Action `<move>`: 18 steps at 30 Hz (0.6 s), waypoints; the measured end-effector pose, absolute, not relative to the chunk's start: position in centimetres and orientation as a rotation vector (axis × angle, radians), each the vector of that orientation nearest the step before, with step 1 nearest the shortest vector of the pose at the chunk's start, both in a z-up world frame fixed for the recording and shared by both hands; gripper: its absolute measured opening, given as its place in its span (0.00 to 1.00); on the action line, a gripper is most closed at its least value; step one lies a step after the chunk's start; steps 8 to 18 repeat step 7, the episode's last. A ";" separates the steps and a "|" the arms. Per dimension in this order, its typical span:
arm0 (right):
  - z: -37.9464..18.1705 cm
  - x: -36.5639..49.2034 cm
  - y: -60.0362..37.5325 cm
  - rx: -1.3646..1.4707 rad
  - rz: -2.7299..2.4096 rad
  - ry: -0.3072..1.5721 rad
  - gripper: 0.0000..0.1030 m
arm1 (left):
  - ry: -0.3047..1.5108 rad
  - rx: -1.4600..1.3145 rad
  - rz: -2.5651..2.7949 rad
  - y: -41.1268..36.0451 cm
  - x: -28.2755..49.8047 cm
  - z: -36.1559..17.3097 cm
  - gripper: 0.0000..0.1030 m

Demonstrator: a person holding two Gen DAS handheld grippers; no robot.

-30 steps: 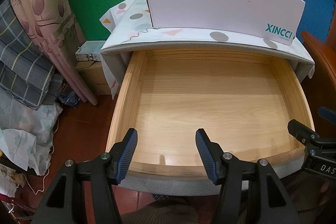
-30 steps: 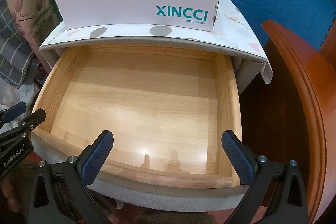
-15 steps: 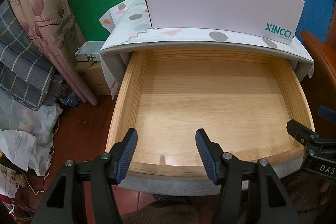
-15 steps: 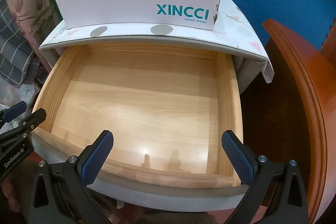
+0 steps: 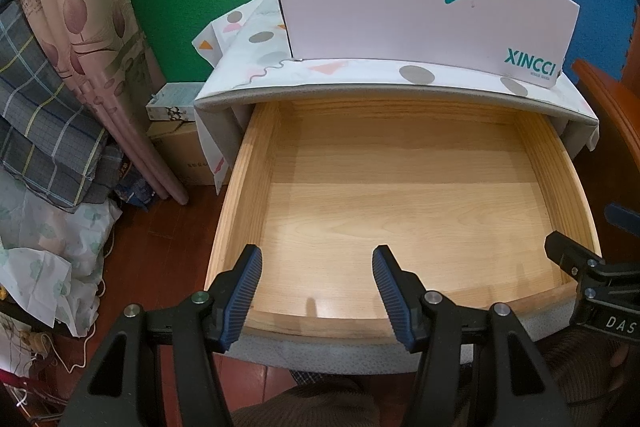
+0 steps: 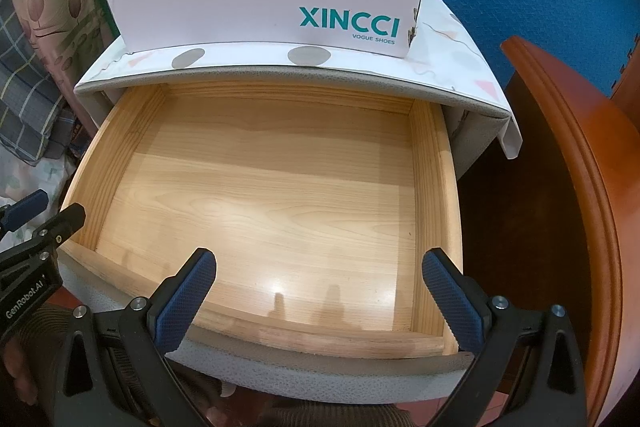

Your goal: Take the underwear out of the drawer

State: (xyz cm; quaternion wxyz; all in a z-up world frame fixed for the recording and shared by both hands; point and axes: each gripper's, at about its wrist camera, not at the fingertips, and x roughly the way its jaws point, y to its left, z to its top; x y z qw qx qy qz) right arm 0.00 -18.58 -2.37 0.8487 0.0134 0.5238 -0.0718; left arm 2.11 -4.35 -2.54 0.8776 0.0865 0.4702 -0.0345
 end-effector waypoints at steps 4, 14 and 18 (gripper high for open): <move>-2.4 0.0 -18.6 0.026 -0.151 1.104 0.99 | 0.977 0.186 -0.081 -4.4 2.0 -2.4 0.57; -2.4 0.0 -18.6 0.029 -0.148 1.104 0.99 | 0.980 0.180 -0.083 -4.3 2.0 -2.4 0.57; -2.4 0.0 -18.6 0.029 -0.148 1.104 0.99 | 0.980 0.180 -0.083 -4.3 2.0 -2.4 0.57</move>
